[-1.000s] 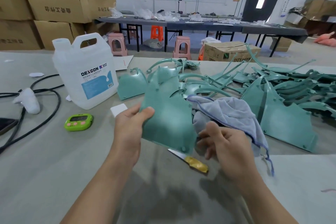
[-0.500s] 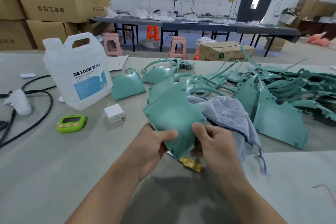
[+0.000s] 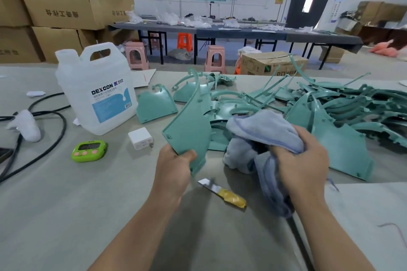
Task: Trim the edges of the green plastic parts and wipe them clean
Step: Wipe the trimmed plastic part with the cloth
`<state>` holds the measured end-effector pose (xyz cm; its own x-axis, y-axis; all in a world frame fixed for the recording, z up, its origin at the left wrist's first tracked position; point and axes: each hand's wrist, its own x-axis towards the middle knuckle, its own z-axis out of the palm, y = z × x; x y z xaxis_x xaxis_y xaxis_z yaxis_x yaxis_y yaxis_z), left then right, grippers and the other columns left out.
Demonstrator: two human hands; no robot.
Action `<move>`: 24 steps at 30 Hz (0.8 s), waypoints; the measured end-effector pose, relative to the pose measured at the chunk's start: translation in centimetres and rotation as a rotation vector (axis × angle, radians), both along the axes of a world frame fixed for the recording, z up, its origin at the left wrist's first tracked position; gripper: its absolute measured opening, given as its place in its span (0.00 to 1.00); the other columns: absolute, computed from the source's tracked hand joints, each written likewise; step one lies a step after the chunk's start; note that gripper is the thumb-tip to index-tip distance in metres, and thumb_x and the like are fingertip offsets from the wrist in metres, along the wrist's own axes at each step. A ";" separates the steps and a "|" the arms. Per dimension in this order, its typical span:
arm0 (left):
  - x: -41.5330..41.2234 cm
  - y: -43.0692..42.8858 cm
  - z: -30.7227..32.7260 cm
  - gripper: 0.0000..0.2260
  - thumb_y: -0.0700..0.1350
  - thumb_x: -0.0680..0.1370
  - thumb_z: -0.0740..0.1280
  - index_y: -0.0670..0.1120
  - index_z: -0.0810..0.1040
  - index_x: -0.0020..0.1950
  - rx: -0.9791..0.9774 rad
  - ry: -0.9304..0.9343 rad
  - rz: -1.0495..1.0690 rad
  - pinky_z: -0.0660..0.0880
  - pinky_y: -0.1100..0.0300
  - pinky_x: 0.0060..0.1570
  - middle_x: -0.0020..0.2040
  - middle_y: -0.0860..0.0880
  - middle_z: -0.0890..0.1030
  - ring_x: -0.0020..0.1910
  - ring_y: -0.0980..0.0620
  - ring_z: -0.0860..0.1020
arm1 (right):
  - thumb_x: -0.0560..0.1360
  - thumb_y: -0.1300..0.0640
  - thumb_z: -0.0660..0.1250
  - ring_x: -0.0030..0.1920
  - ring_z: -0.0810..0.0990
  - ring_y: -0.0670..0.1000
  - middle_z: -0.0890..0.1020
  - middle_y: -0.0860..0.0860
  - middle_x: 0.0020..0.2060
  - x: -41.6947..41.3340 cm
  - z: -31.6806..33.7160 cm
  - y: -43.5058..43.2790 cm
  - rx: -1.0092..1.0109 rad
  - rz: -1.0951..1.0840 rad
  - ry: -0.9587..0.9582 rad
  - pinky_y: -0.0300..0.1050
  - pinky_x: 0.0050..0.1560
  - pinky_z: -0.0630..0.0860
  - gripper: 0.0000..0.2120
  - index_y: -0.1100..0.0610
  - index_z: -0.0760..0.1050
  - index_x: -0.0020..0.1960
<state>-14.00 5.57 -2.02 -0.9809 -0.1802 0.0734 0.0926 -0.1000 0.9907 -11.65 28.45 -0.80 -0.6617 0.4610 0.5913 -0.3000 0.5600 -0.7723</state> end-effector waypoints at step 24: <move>1.0 1.9 1.2 0.14 0.25 0.69 0.62 0.37 0.83 0.46 0.063 -0.172 -0.264 0.78 0.59 0.30 0.32 0.43 0.84 0.31 0.50 0.81 | 0.69 0.49 0.68 0.48 0.78 0.55 0.82 0.50 0.48 -1.0 1.3 -10.0 0.489 -0.143 -0.102 0.51 0.51 0.72 0.22 0.53 0.79 0.61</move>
